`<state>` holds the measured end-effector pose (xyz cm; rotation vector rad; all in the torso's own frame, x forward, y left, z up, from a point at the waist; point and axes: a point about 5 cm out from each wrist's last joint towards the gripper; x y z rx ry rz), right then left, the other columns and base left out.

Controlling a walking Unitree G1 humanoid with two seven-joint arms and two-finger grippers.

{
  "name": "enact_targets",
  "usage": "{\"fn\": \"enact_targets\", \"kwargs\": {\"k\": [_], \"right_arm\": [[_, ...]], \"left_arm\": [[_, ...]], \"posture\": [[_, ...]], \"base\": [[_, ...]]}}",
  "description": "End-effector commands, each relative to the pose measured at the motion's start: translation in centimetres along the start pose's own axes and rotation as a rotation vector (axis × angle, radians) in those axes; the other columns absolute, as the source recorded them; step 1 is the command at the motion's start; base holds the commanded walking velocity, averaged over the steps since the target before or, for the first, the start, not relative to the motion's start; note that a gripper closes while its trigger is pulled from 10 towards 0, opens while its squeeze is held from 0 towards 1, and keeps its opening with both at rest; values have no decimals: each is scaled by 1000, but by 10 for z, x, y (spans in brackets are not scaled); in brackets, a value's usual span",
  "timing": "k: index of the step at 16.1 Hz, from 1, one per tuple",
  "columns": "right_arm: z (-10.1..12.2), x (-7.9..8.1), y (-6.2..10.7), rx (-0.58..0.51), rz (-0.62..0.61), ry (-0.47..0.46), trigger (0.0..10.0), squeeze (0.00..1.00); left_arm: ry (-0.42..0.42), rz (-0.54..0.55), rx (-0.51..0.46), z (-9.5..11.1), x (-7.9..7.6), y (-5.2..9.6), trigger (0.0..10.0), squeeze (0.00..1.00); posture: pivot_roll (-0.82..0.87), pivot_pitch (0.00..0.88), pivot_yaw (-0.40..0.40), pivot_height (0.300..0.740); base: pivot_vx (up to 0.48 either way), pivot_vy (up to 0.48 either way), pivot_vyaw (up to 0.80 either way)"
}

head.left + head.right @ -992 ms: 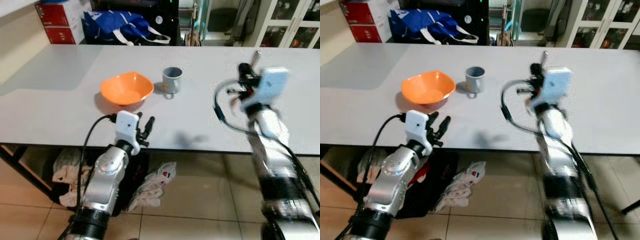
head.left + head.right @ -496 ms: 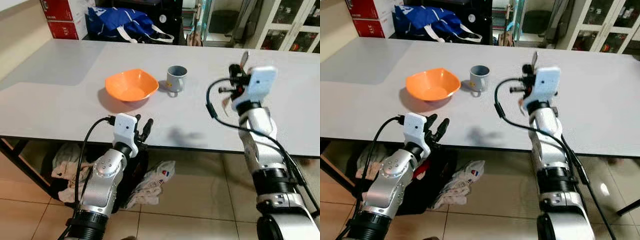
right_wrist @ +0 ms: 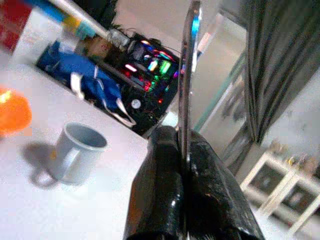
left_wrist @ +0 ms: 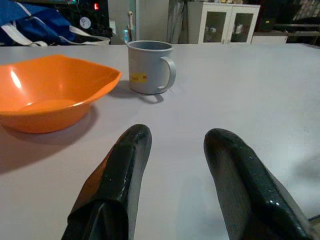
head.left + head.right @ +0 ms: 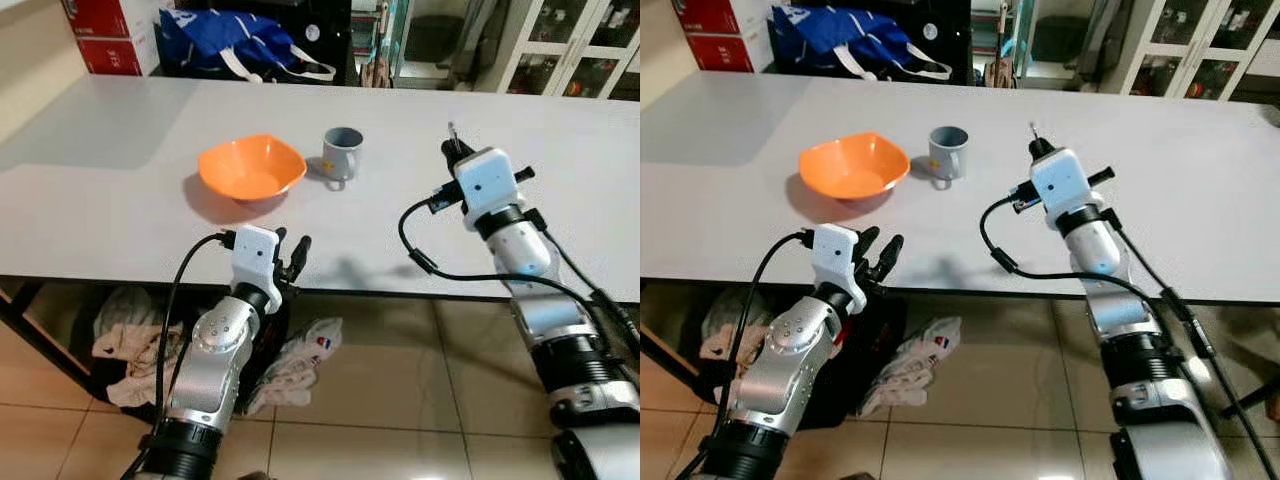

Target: Setting the table

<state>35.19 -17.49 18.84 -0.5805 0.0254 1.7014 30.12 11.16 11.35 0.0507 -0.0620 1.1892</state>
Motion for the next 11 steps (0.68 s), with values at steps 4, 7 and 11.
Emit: {"fn": "enact_targets", "kwargs": {"k": [4, 7, 11], "right_arm": [[-13, -7, 15, 55, -205, -282, 0, 0], [-2, 17, 24, -7, -96, -345, 0, 0], [22, 32, 8, -87, -1, -355, 0, 0]], "left_arm": [[-35, -35, -1, 6, -2, -4, 10000, 0], [-26, -28, 8, 4, 0, -2, 10000, 0], [-46, -20, 4, 6, 3, -4, 10000, 0]], "posture": [[-17, 0, 7, 740], [-15, 0, 7, 740], [6, 0, 3, 740]], "base": [[0, 0, 0], [0, 0, 0], [0, 0, 0]]}}
Point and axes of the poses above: a point about 5 cm out from each wrist's last joint towards the gripper, its own y axis pointing back from the gripper into the wrist, its own z axis along the axis of the wrist's last joint, x = y × z, and after that the axes turned 3 degrees about -y, right-handed
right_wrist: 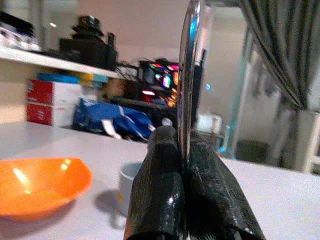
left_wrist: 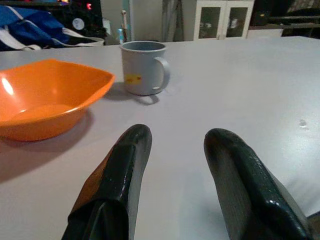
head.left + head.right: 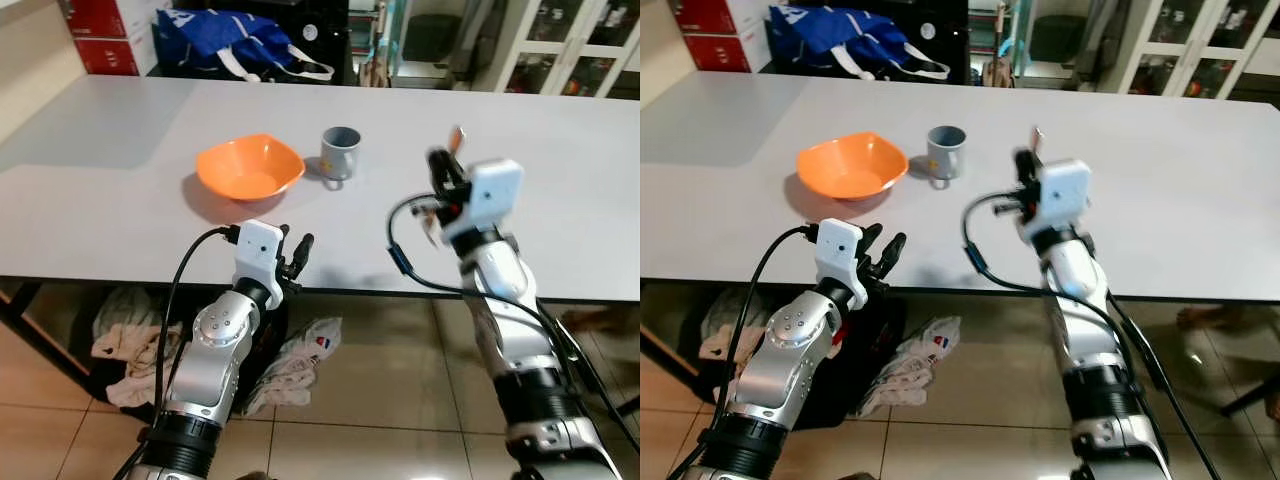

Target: Setting the table

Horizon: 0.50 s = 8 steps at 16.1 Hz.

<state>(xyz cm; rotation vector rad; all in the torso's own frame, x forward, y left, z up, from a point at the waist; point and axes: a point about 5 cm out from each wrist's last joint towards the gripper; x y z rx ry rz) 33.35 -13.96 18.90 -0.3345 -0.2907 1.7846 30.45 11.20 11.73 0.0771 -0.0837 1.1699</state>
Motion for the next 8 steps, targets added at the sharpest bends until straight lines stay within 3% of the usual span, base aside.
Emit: {"fn": "enact_targets", "kwargs": {"k": [1, 6, 8], "right_arm": [[0, -1, 2, 9, 8, -14, 0, 0], [-15, 1, 21, 71, -12, -31, 0, 0], [-20, 3, 28, 93, -9, -34, 0, 0]], "left_arm": [[-13, 5, -5, 4, 3, -1, 10000, 0], [25, 5, 11, 2, 1, 0, 10000, 0], [50, 10, 18, 0, 1, 0, 10000, 0]], "posture": [[10, 0, 3, 740], [1, 0, 9, 740], [-4, 0, 12, 740]], "base": [[0, 0, 0], [0, 0, 0], [0, 377, 0]]}}
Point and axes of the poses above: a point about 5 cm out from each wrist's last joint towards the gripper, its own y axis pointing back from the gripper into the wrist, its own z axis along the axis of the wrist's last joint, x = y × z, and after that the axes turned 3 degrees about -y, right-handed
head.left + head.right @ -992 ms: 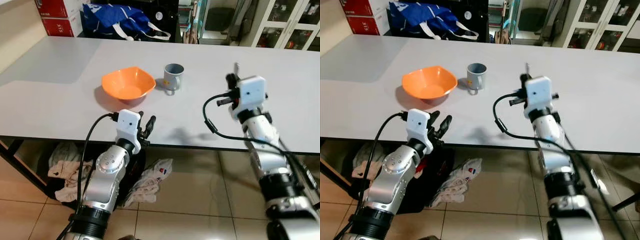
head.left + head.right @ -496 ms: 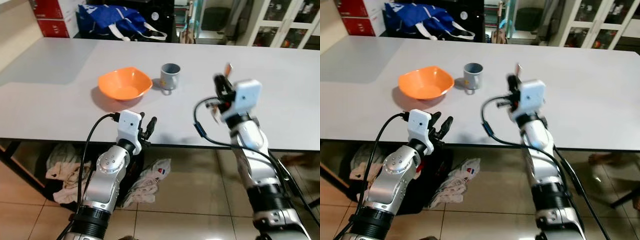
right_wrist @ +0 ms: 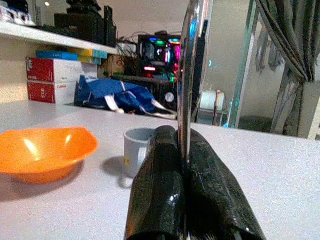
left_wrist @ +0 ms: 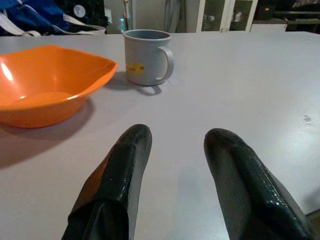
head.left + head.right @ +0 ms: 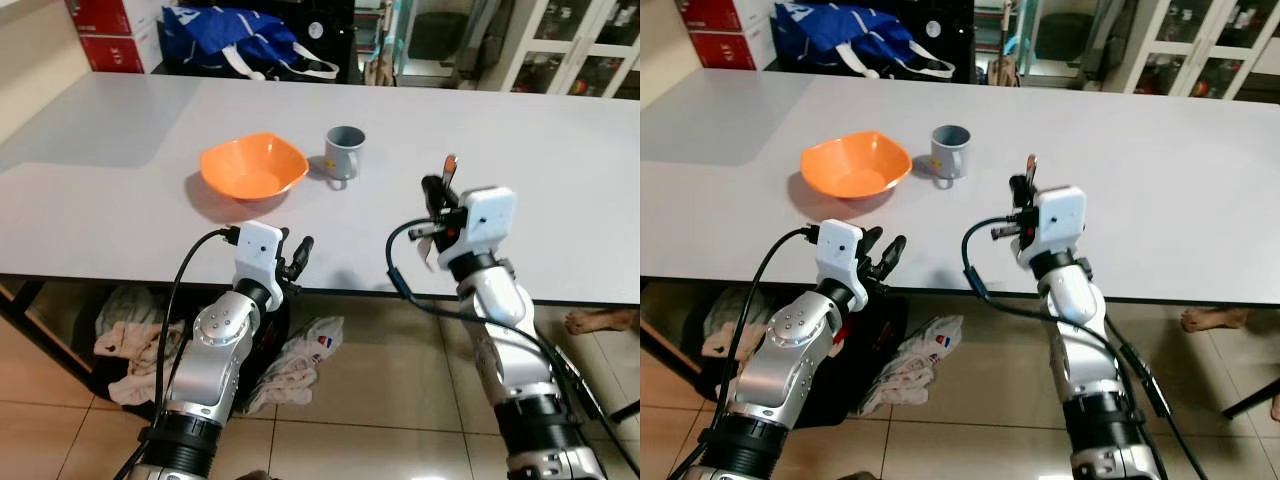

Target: Setting the table

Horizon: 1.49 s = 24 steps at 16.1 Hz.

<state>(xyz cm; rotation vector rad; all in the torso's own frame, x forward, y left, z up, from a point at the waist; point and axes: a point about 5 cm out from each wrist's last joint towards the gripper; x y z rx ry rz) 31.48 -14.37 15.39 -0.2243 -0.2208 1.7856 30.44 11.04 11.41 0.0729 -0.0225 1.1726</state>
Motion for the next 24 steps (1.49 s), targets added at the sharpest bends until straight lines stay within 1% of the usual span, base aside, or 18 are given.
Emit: {"fn": "enact_targets", "kwargs": {"k": [1, 5, 7, 9, 12, 14, 17, 19, 20, 22, 23, 24], "right_arm": [[3, 1, 2, -3, 2, -1, 0, 0], [0, -1, 8, 13, -3, 5, 0, 0], [-1, 0, 10, 17, 1, 11, 0, 0], [-1, 1, 12, 22, 2, 12, 0, 0], [-3, 1, 13, 30, 0, 15, 0, 0], [-4, 0, 15, 32, 3, 32, 0, 0], [8, 4, 11, -21, 49, 101, 0, 0], [15, 3, 6, -47, 54, 114, 0, 0], [18, 0, 1, -57, 50, 122, 0, 0], [19, -2, 0, -53, 46, 115, 0, 0], [18, -2, 0, -51, 45, 112, 0, 0], [17, -2, 1, -50, 46, 112, 0, 0]], "left_arm": [[23, 12, -7, 3, 3, 0, 10000, 0], [43, 14, -1, 3, 2, -1, 10000, 0], [36, 14, -2, 3, 2, -1, 10000, 0], [32, -8, -4, 3, -1, -1, 10000, 0], [15, 16, 1, 2, 2, -1, 10000, 0], [2, 28, -13, 4, 3, -1, 10000, 0], [12, 22, -27, 6, 2, -2, 10000, 0], [11, 19, -29, 6, 2, -3, 10000, 0], [9, 16, -32, 6, 1, -3, 10000, 0], [6, 16, -36, 7, 0, -3, 10000, 0], [-14, 16, -36, 7, 0, -3, 10000, 0], [-62, 11, -38, 8, 0, -3, 10000, 0]], "posture": [[-8, 0, 12, 740], [-17, 0, 16, 740], [-19, 0, 18, 740], [-20, 0, 20, 740], [-23, 0, 21, 740], [-23, 0, 22, 740], [-24, 0, 23, 740], [-23, 0, 22, 740], [-22, 0, 19, 740], [-21, 0, 17, 740], [-20, 0, 19, 740], [-21, 0, 20, 740]], "base": [[0, 480, 0], [0, 480, 0], [0, 480, 0], [0, 334, 0], [0, 0, 0], [0, 0, 0], [259, 405, 0], [255, 409, 0], [251, 409, 0], [249, 411, 0], [247, 412, 0], [368, 307, 0]]}}
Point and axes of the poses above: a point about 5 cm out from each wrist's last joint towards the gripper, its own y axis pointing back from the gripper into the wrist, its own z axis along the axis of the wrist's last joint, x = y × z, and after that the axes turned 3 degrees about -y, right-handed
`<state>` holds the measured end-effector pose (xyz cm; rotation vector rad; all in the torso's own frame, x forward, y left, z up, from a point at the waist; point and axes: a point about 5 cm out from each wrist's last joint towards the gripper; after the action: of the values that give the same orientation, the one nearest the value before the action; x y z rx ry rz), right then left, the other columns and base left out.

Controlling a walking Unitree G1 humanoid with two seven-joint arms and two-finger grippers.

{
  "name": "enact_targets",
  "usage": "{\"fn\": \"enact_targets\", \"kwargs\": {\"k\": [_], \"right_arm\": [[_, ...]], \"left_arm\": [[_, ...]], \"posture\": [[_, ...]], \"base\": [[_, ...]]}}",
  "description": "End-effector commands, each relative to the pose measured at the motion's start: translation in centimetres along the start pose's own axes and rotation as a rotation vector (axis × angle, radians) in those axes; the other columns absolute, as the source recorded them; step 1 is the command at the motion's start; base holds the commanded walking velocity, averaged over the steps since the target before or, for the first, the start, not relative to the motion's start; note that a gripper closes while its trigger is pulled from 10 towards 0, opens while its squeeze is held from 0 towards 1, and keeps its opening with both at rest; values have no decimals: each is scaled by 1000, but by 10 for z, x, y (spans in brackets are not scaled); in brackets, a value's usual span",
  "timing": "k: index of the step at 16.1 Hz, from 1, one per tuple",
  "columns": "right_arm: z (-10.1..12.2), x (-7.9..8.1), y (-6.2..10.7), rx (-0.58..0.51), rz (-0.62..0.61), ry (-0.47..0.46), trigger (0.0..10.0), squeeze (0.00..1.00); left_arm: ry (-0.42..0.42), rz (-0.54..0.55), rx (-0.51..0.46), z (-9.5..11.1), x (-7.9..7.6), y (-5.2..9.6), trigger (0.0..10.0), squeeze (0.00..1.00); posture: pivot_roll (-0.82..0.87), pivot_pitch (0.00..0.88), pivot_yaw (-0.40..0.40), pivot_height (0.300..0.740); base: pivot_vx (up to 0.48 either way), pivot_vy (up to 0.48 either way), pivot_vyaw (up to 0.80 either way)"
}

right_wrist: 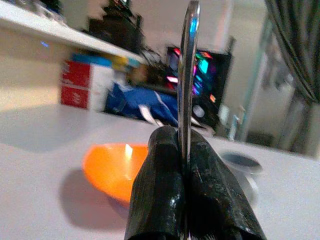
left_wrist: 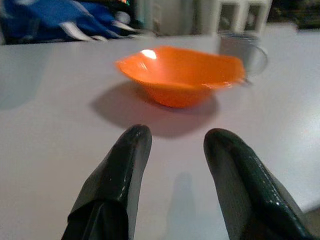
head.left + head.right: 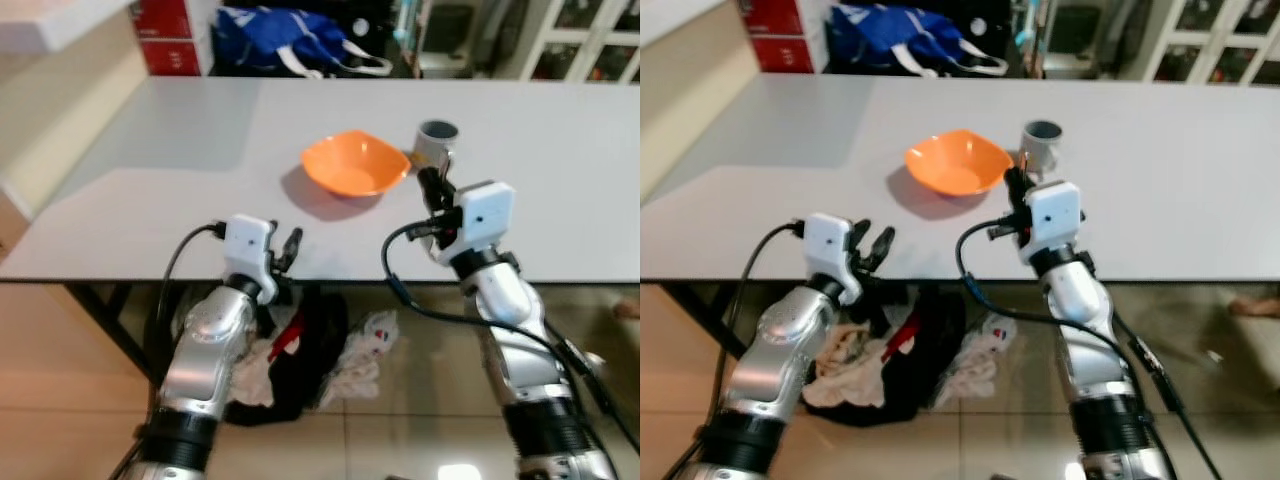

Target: Setting the table

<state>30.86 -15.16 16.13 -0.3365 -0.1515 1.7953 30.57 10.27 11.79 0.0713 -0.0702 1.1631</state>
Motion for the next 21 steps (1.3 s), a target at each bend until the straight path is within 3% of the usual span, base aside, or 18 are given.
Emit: {"fn": "enact_targets", "kwargs": {"k": [1, 6, 10, 11, 14, 18, 19, 21], "right_arm": [[8, 5, -4, -37, 15, 2, 0, 0], [16, 7, -4, -81, 11, 44, 0, 0], [30, -14, -20, -111, -42, 106, 0, 0], [30, -30, -31, -104, -118, 131, 0, 0], [35, -28, -40, -131, -113, 150, 0, 0], [31, -21, -50, -134, -90, 168, 0, 0], [30, -20, -52, -135, -86, 173, 0, 0], [27, -23, -61, -116, -98, 167, 0, 0]], "left_arm": [[-50, 13, -12, 4, 6, 0, 10000, 0], [-72, -48, -27, 9, -2, -5, 10000, 0], [-91, -59, -20, 7, -6, -5, 10000, 0], [-104, -56, -21, 7, -5, -6, 10000, 0], [-134, -52, -29, 8, -6, -6, 10000, 0], [-97, -79, -20, 12, -10, -6, 10000, 0], [-72, -107, -18, 16, -14, -7, 10000, 0], [-14, -275, -9, 34, -32, -11, 10000, 0]], "posture": [[-22, 0, 22, 740], [-29, 0, 31, 740], [-29, 0, 36, 740], [-26, 0, 36, 740], [-15, 0, 39, 740], [13, 0, 44, 740], [19, 0, 43, 740], [32, 0, 46, 740]], "base": [[472, 0, 0], [480, 0, 0], [120, 0, 0], [0, 0, 0], [0, 0, 0], [0, 0, 0], [0, 0, 0], [0, 0, 0]]}}
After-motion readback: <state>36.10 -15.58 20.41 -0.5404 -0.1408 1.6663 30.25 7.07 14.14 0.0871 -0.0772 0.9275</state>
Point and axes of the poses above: a point about 5 cm out from each wrist's last joint towards the gripper, its own y axis pointing back from the gripper into the wrist, its own z axis along the axis of the wrist's last joint, x = y × z, and after that the axes turned 3 degrees about -y, right-handed
